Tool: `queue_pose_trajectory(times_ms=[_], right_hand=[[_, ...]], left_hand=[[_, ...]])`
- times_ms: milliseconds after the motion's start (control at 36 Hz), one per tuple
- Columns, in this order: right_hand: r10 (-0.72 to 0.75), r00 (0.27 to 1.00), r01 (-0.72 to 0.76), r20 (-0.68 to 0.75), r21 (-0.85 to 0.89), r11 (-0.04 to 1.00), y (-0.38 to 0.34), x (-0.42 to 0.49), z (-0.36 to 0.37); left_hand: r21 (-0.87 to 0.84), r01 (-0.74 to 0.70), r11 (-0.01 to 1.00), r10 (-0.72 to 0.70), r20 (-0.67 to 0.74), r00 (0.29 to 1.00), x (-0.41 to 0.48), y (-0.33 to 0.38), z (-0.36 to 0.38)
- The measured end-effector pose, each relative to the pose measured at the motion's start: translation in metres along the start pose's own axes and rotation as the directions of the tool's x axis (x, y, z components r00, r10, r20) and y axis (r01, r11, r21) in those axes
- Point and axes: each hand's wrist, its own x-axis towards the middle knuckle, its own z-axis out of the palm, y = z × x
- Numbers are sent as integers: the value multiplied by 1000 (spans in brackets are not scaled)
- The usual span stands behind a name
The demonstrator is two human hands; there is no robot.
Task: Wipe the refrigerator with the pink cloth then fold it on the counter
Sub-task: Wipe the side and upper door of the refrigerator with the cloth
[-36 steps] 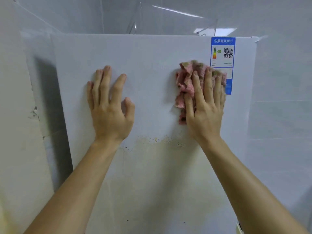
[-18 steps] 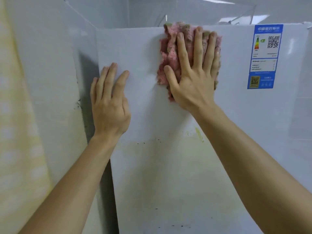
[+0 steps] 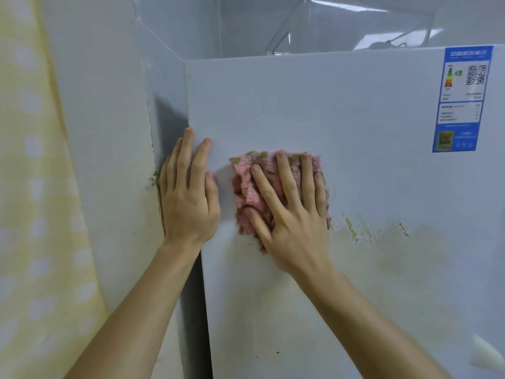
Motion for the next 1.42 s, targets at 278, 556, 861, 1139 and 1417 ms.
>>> queue_pose_trajectory(times_ms=[278,556,861,1139,1417], right_hand=[[7,981,-11,-192,-20,1000,-20,95,9],[-44,998,47,-38,72,996,-56,-13,30],[-172,973,155,-157,-116,981,-42,51,18],[-84,981,78,-173,-41,996,-62,20,33],[-232,965,231,122,15,973,-70,-109,39]], left_hand=[[-30,-55,998,54,-17,998,2,-9,0],[61,-29,998,29,-1,1000,-14,-32,-17],[88,-17,996,13,45,999,-37,-64,-18],[59,66,996,-66,5,998,-42,-61,-19],[139,43,989,-46,19,999,-70,-68,-17]])
